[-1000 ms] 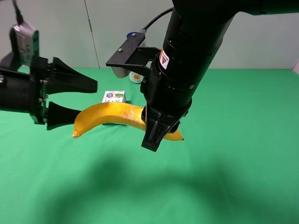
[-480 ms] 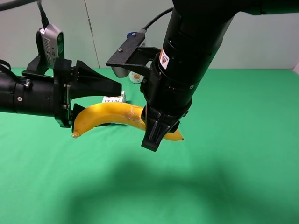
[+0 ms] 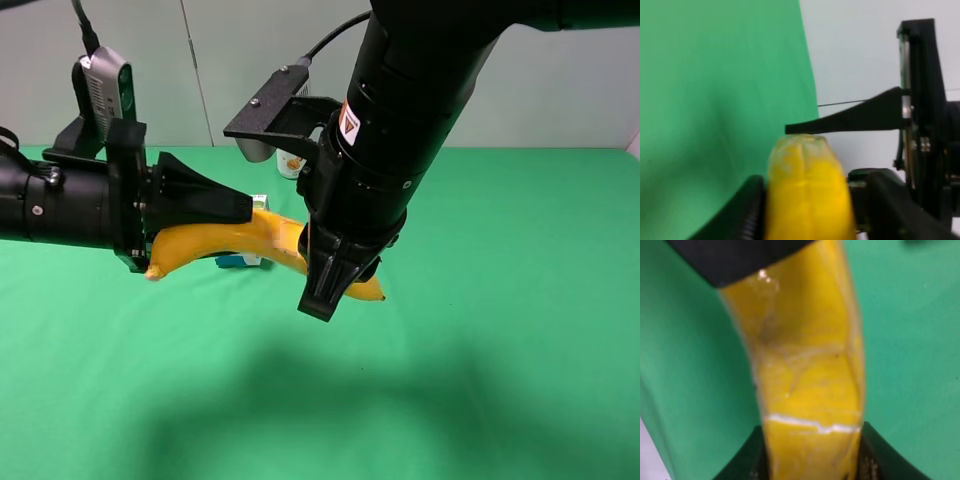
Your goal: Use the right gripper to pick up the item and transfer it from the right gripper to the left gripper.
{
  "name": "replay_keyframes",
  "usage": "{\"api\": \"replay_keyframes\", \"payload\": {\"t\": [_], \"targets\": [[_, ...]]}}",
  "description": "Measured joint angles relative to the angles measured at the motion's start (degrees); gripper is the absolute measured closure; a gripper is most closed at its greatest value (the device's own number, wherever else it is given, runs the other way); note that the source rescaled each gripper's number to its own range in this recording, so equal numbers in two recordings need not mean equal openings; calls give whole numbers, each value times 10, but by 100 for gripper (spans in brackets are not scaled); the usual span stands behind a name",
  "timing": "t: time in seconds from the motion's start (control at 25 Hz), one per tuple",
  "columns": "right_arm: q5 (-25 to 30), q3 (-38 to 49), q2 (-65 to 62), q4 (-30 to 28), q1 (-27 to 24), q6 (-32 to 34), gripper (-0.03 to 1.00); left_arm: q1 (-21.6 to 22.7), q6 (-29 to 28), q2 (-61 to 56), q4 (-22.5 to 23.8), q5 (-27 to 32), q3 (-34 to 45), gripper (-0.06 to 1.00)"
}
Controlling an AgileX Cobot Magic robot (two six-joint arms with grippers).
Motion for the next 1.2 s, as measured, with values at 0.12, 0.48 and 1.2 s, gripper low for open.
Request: {"api": "replay_keyframes", "payload": {"t": [0.12,0.48,1.2], "targets": [[0,0,0,0,0,-1,97,0,0,1,0,1,0,94],[0,0,0,-9,0,-1,97,0,0,1,0,0,0,94],[6,0,-38,-79,1,83,-3,0,2,1,-1,11,0,94]]}}
